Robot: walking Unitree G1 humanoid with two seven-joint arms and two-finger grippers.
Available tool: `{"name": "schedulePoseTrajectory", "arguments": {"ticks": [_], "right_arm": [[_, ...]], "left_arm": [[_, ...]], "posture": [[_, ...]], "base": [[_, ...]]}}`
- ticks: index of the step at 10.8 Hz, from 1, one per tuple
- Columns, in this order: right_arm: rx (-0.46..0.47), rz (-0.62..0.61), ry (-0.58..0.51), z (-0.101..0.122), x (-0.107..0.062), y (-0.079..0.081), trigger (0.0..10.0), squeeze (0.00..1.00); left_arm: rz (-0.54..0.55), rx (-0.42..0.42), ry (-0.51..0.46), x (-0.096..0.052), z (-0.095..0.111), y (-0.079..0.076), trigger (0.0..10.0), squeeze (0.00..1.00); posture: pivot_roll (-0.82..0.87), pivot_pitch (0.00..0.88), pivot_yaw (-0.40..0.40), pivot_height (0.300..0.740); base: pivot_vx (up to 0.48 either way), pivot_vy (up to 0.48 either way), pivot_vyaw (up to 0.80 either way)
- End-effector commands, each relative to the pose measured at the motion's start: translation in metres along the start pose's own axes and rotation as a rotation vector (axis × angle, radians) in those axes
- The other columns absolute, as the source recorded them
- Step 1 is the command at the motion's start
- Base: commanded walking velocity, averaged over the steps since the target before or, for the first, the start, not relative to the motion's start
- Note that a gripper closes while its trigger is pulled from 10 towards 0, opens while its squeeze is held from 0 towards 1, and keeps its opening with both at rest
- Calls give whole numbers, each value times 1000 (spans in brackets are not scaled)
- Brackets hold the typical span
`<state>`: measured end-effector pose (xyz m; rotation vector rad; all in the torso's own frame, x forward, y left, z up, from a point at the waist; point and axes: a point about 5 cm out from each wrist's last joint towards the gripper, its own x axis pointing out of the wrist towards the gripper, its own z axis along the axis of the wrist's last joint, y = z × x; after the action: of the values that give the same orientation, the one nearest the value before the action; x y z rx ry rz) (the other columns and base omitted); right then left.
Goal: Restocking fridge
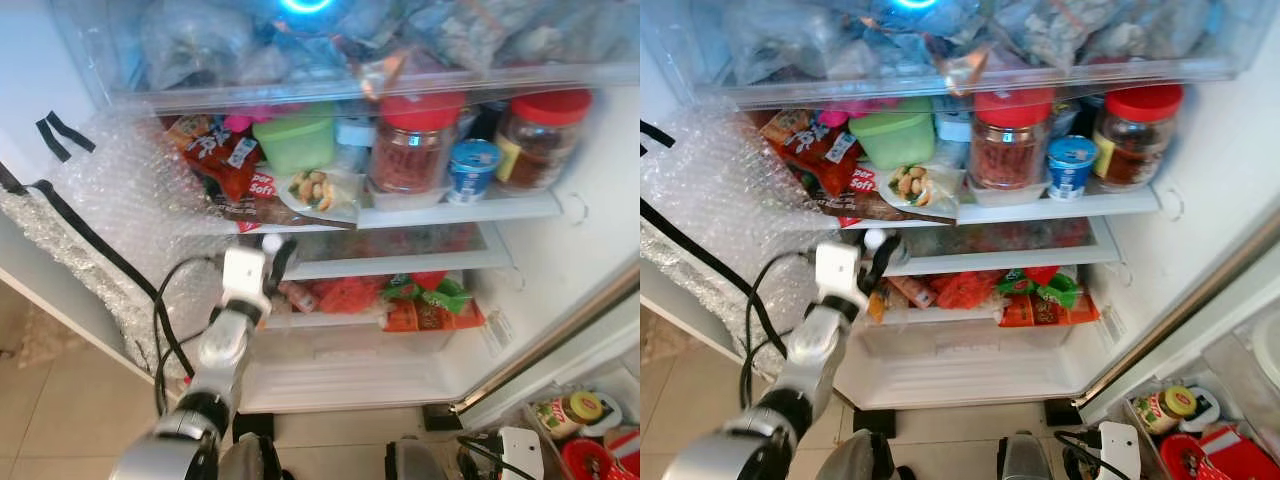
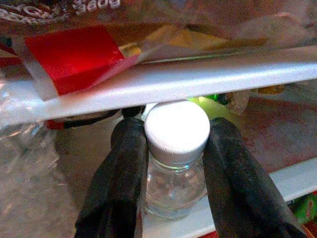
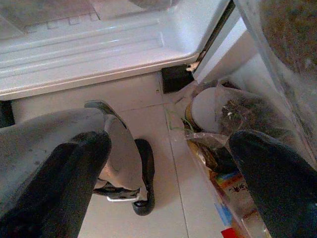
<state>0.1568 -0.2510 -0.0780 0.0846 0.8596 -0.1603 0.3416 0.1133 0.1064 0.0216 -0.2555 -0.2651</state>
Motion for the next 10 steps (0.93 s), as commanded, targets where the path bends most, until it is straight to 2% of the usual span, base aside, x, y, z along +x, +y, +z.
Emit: {"name": "schedulePoseTrajectory", "arguments": {"ticks": [1,4,6,7,10], "right_arm": [[17,-3,13,-7,-2,-1,10000,0],[28,-6,9,-10,-4,-1,10000,0],[26,-2,12,-11,-4,-2,10000,0],[23,2,13,-11,-4,-2,10000,0],[24,11,10,-9,-3,0,10000,0]], "left_arm": [[6,-6,4,5,2,1,10000,0],[-25,17,89,-2,-11,-2,10000,0],[-21,14,155,-16,-25,1,10000,0],[-4,14,187,-28,-34,4,10000,0],[47,-13,242,-52,-50,10,10000,0]], "posture": [[-190,125,63,651],[-206,142,61,651],[-200,149,58,651],[-192,152,57,651],[-184,147,62,651]], "base": [[0,0,0],[0,0,0],[0,0,0],[0,0,0],[0,0,0]]}}
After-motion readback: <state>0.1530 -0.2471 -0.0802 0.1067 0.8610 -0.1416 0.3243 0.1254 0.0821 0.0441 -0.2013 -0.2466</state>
